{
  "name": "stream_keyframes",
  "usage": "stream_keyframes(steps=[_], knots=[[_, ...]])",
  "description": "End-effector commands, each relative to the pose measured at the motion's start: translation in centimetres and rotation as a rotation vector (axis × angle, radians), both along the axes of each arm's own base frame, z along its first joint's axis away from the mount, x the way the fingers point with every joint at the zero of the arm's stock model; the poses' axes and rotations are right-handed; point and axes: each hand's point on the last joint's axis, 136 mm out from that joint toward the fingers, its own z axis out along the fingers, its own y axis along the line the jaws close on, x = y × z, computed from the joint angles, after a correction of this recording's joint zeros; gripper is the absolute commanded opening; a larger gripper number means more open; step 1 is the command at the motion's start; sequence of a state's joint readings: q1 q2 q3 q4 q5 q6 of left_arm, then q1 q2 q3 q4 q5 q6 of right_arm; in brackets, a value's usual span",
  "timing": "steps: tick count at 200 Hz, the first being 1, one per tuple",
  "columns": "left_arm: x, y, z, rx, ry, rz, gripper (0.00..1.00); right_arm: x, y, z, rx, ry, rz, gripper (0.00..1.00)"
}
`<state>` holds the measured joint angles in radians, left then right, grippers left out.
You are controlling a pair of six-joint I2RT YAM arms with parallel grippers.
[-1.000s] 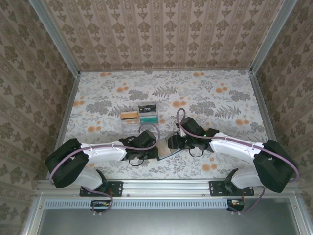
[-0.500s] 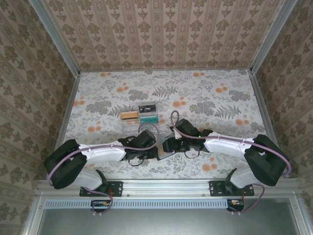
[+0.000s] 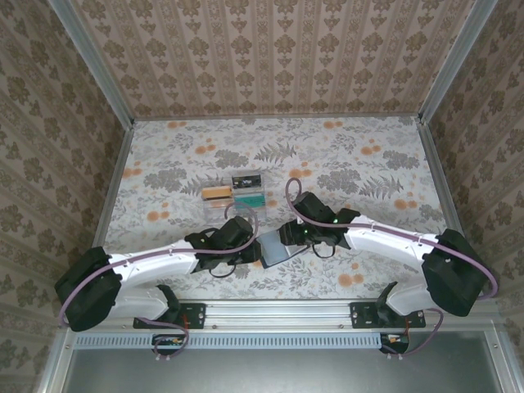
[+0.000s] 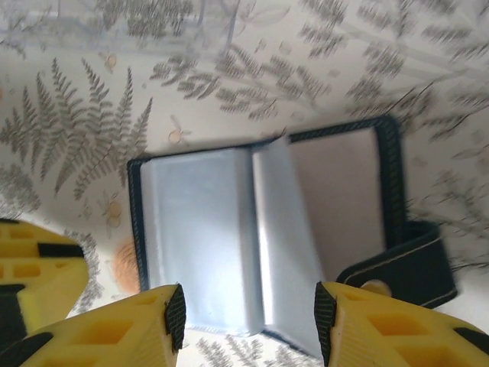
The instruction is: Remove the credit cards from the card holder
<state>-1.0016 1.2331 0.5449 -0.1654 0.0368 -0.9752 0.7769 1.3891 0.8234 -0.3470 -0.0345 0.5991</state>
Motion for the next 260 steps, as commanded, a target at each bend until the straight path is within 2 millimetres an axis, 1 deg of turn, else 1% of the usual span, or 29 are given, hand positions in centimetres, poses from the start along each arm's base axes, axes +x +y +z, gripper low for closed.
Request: stream_keyframes(steps=[1,22,52,68,80,101,121,136,161,184,205,239,260], knots=[[0.2,-0.1,-0.3,-0.015,0.007,0.023,0.2,0.9,-3.0,-0.2,-0.176,-0.032,-0.014,0.51],[0.4,-0.5,-0.2,-0.018,0.008,0.022,0.2,1.4,-3.4,-1.6,-0.224,0.001,-0.001,0.5],[0.5,-0.8,-0.1,-0.015,0.008,0.01,0.2,1.5,-3.9,-3.8,-0.285,0.041,0.026,0.48],[0.5,-0.8,-0.1,-0.018,0.01,0.011,0.2,1.1,-4.3,-5.2,-0.308,0.065,0.028,0.47],[0.5,-0.8,-0.1,-0.018,0.013,0.013,0.2,0.6,-4.5,-6.1,-0.309,0.088,0.032,0.45],[0.6,-0.8,0.0,-0.026,0.013,0.014,0.2,-0.5,-3.9,-7.2,-0.256,0.14,0.038,0.36],[0.8,-1.0,0.2,-0.04,0.014,0.018,0.2,-1.4,-3.0,-7.4,-0.194,0.166,0.026,0.28],[0.9,-1.1,0.2,-0.052,0.014,0.024,0.2,-1.9,-2.6,-7.4,-0.175,0.17,0.017,0.25],[1.0,-1.1,-0.1,-0.055,0.025,0.028,0.2,-2.3,-2.5,-7.5,-0.17,0.178,0.003,0.24],[1.1,-1.1,-0.4,-0.056,0.029,0.03,0.2,-2.5,-2.5,-7.6,-0.173,0.183,-0.002,0.21],[1.1,-1.1,-0.6,-0.052,0.035,0.034,0.2,-2.6,-2.5,-7.7,-0.177,0.186,-0.004,0.21],[1.0,-0.6,-1.3,-0.02,0.05,0.047,0.2,-2.8,-2.5,-7.8,-0.176,0.186,-0.005,0.21],[0.9,-0.6,-1.6,-0.018,0.059,0.043,0.2,-2.8,-2.4,-7.9,-0.176,0.188,-0.005,0.21]])
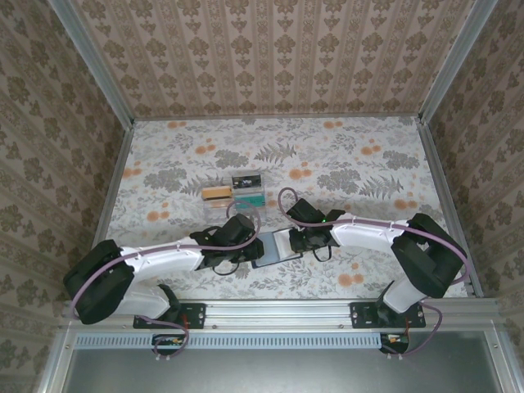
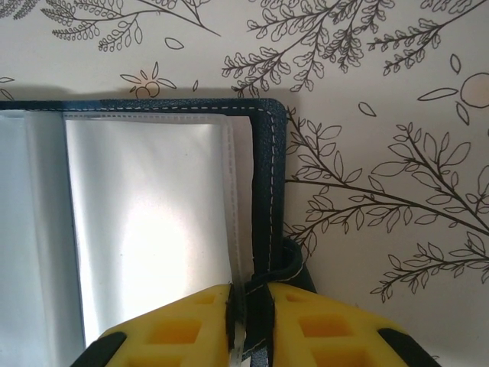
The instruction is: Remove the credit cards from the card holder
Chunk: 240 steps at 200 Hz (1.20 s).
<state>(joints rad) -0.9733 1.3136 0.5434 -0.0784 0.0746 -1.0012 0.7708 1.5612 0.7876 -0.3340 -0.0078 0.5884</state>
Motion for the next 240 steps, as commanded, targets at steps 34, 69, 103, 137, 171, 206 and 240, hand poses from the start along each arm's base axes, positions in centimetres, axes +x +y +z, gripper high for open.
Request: stream_keyframes(steps=[34,69,103,137,171,206,240], knots=[[0.0,0.0,-1.0,0.017,0.034,0.012,0.2,-2.0,-0.6,-1.4,-0.019,0.071,0.001,0.21],[-0.2,0.1,-1.5,0.024,0.048,0.01,0.21,-2.1,-0.5,-1.4,-0.022,0.071,0.006,0.21],[-0.2,-0.8,-1.3,-0.013,0.046,-0.015,0.33,-2.1,-0.3,-1.7,-0.02,0.077,0.005,0.21],[-0.3,-1.3,-1.3,-0.036,0.049,-0.03,0.48,-2.3,-0.1,-1.9,-0.018,0.082,0.009,0.21],[-0.3,-1.7,-1.1,-0.057,0.046,-0.034,0.52,-2.3,0.0,-2.0,-0.02,0.084,0.01,0.21],[-0.2,-2.3,-0.5,-0.102,0.031,-0.049,0.54,-2.3,0.1,-2.1,-0.02,0.087,0.013,0.21],[0.0,-1.3,0.0,-0.07,0.015,-0.024,0.54,-2.3,0.0,-2.1,-0.023,0.086,0.011,0.21]])
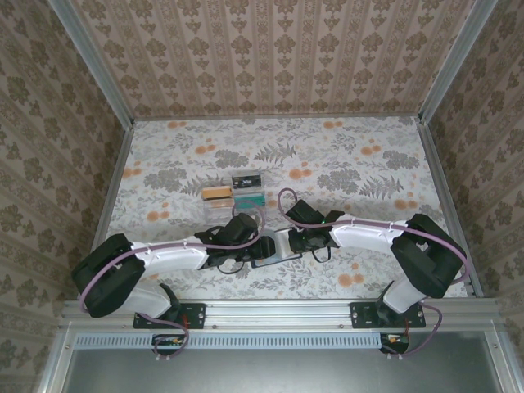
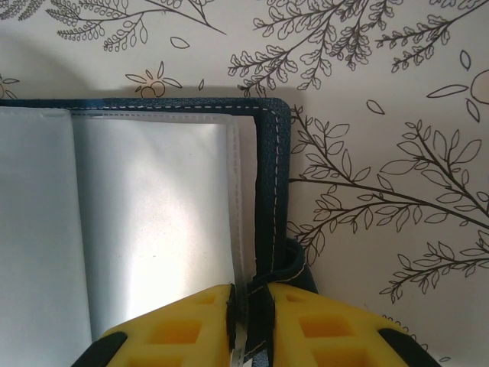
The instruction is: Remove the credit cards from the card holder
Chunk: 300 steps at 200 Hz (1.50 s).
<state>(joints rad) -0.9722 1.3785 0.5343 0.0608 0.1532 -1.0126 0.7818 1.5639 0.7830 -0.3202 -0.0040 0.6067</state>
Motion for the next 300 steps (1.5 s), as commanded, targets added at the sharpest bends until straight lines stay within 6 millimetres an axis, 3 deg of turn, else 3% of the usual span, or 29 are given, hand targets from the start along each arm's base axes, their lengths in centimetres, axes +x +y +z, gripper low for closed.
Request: stream_keyframes(steps=[1,41,102,156,300], knots=[[0.1,1.0,0.1,0.022,-0.009,0.016,0.54,-2.2,-0.3,-2.0,-0.029,0.088,0.019,0.21],[0.1,2.5,1.1,0.035,-0.047,0.043,0.53,-2.2,-0.4,-2.1,-0.034,0.089,0.017,0.21],[-0.1,2.3,-0.1,0.057,-0.012,0.033,0.53,-2.2,-0.2,-2.1,-0.032,0.093,0.02,0.21],[-0.1,3.4,-0.3,0.085,-0.015,0.059,0.52,-2.2,-0.3,-2.2,-0.034,0.094,0.02,0.21],[-0.2,0.6,-0.6,0.027,0.004,-0.011,0.52,-2.2,0.0,-2.5,-0.031,0.1,0.021,0.21]])
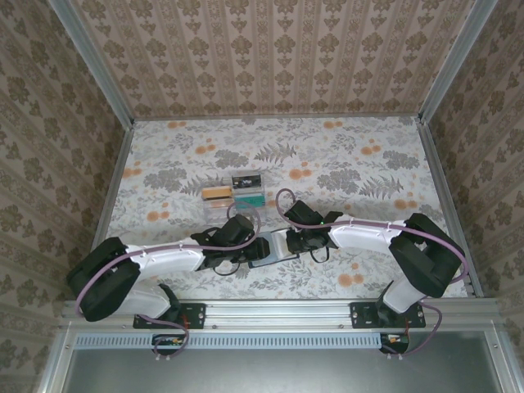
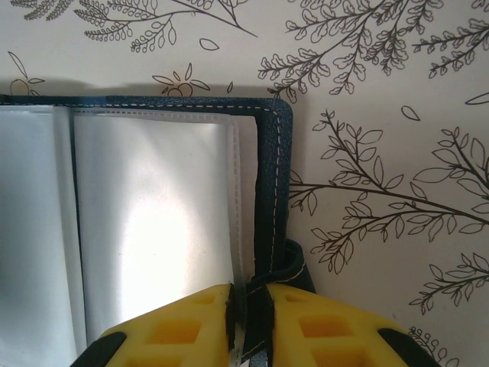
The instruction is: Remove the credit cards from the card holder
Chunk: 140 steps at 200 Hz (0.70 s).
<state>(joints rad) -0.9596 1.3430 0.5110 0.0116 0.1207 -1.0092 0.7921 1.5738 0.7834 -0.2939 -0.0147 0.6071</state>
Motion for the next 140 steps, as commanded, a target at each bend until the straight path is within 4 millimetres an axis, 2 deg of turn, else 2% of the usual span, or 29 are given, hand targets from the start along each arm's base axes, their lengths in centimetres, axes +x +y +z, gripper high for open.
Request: stream_keyframes(steps=[1,23,71,140], knots=[[-0.2,-1.0,0.0,-0.019,0.006,-0.042,0.52,-2.2,-0.8,-2.4,-0.051,0.105,0.008,0.21],[-0.3,-1.5,0.0,-0.025,0.01,-0.057,0.56,-2.3,-0.7,-2.5,-0.052,0.107,0.01,0.21],[-0.3,-1.8,0.1,-0.037,0.003,-0.069,0.7,-2.3,-0.8,-2.6,-0.056,0.109,0.009,0.21],[-0.3,-2.3,1.5,-0.089,-0.036,-0.083,0.63,-2.3,-0.7,-2.6,-0.053,0.11,0.009,0.22]])
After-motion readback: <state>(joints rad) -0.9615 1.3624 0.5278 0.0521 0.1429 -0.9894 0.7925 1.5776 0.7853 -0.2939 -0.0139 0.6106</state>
